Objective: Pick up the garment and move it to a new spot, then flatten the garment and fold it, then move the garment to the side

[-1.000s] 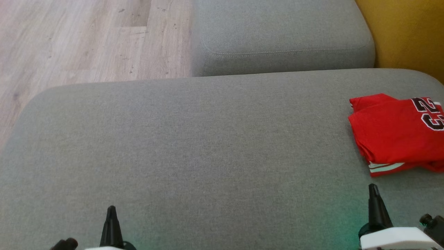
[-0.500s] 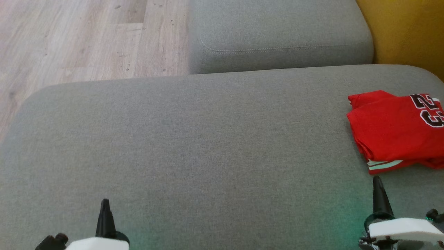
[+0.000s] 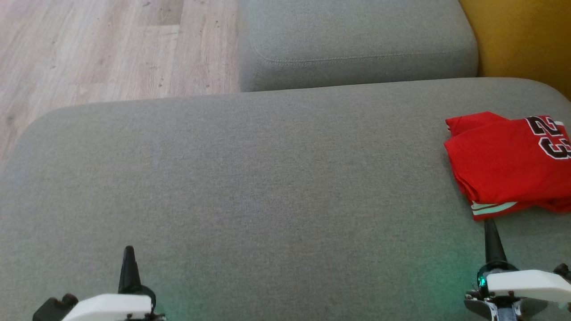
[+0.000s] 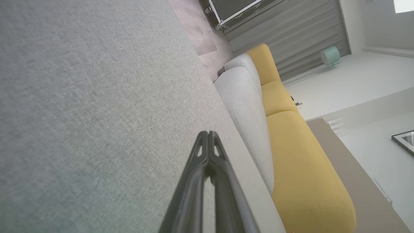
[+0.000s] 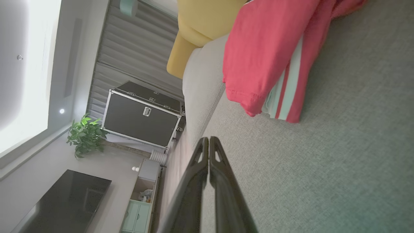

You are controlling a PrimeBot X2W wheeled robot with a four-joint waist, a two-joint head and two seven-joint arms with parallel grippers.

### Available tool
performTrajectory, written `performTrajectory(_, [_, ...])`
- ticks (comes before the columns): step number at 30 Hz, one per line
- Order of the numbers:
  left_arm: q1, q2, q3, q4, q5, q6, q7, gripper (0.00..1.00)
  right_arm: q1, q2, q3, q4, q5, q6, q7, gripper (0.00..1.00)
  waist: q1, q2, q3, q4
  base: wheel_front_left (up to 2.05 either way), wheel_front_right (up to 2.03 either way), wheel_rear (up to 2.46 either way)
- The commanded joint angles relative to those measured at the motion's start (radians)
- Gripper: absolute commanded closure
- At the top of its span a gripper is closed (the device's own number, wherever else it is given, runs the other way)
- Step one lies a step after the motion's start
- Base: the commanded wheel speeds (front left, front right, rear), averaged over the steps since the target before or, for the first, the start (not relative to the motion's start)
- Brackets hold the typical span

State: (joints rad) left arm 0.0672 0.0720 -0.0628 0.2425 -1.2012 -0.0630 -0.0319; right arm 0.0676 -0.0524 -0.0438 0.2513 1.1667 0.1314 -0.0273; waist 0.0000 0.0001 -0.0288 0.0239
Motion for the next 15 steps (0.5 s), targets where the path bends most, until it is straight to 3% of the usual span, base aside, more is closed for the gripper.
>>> performTrajectory(1, [-0.061,0.012,0.035,-0.028,-0.026,-0.010,0.007,1.00,-0.065,-0.023,0.009,-0.029,0.030,-0.001,0.007,1.00,0.0000,-0.0001,0.001,-0.001,0.00,0.00,0.00])
performTrajectory(15, [-0.105,0.011,0.074,-0.017,-0.190,-0.033,0.047,1.00,-0.107,-0.024,-0.008,-0.021,0.204,-0.001,0.048,1.00,0.0000,-0.0001,0.013,-0.010,0.00,0.00,0.00])
